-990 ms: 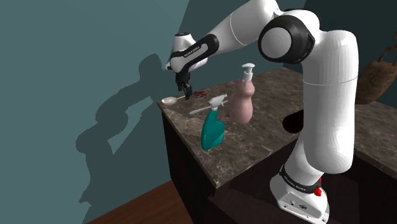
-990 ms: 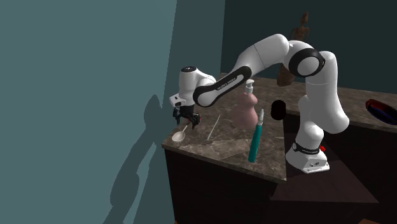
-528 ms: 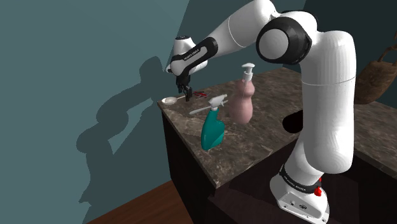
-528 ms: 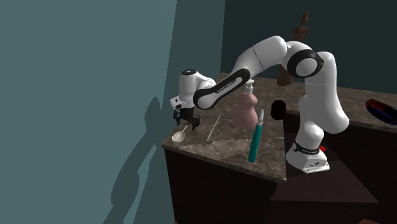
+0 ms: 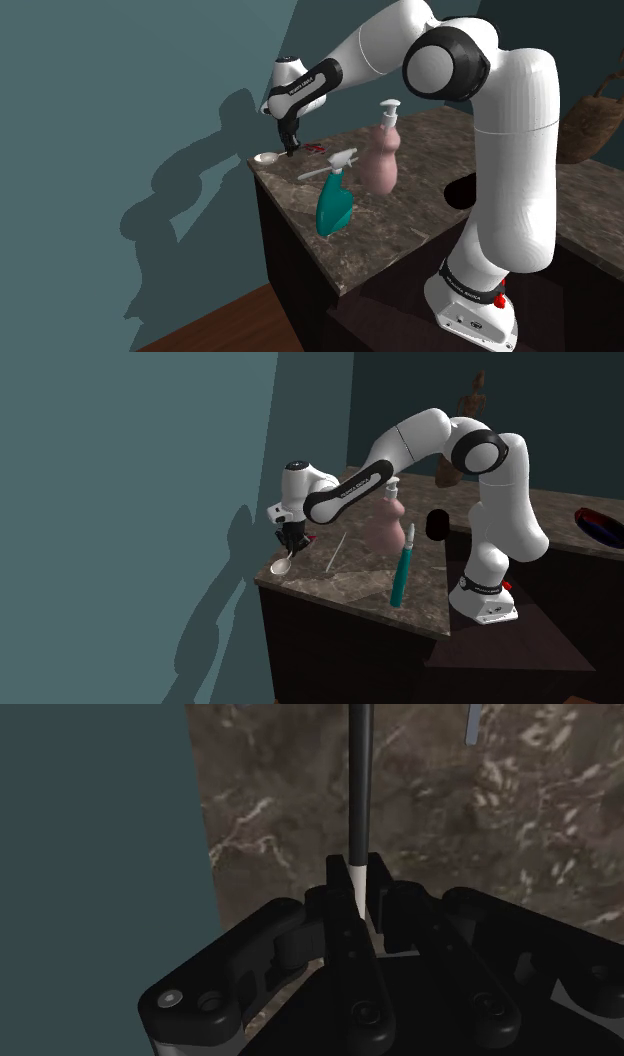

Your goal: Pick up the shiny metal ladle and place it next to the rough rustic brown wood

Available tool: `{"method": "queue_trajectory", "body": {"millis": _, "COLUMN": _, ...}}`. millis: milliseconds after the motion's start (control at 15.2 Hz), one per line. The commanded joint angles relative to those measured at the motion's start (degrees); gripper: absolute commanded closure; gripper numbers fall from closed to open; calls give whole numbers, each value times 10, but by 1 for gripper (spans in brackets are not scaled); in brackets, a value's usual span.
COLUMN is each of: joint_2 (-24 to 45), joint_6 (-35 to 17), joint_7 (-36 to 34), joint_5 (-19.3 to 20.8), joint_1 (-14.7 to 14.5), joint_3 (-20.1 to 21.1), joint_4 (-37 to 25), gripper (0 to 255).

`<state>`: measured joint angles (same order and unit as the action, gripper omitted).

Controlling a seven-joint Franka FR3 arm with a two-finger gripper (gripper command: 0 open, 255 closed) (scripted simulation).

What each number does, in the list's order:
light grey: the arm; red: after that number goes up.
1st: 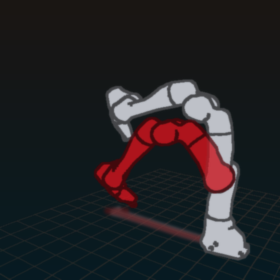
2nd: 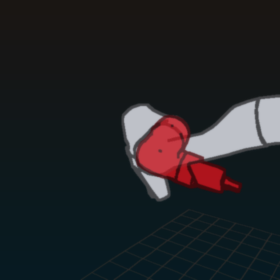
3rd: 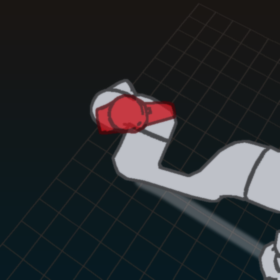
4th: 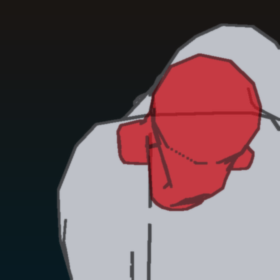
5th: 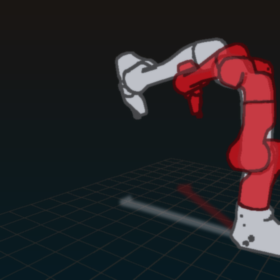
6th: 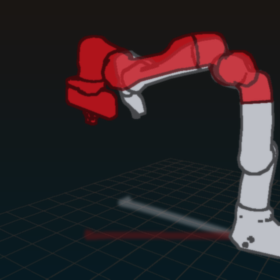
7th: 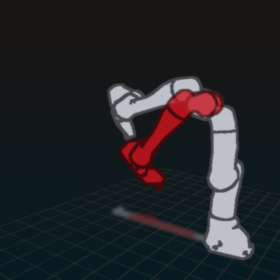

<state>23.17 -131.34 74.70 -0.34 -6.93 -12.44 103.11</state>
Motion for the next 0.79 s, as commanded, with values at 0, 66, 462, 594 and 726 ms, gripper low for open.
{"method": "queue_trajectory", "body": {"millis": 0, "joint_2": 0, "joint_6": 0, "joint_7": 0, "joint_5": 0, "joint_1": 0, "joint_3": 0, "joint_4": 0, "gripper": 255}}
{"method": "queue_trajectory", "body": {"millis": 66, "joint_2": 0, "joint_6": 0, "joint_7": 0, "joint_5": 0, "joint_1": 0, "joint_3": 0, "joint_4": 0, "gripper": 255}}
{"method": "queue_trajectory", "body": {"millis": 462, "joint_2": -15, "joint_6": 25, "joint_7": 0, "joint_5": 3, "joint_1": -1, "joint_3": -2, "joint_4": -11, "gripper": 255}}
{"method": "queue_trajectory", "body": {"millis": 594, "joint_2": -22, "joint_6": 38, "joint_7": 0, "joint_5": 4, "joint_1": -2, "joint_3": -2, "joint_4": -17, "gripper": 255}}
{"method": "queue_trajectory", "body": {"millis": 726, "joint_2": -28, "joint_6": 51, "joint_7": -1, "joint_5": 6, "joint_1": -2, "joint_3": -3, "joint_4": -24, "gripper": 255}}
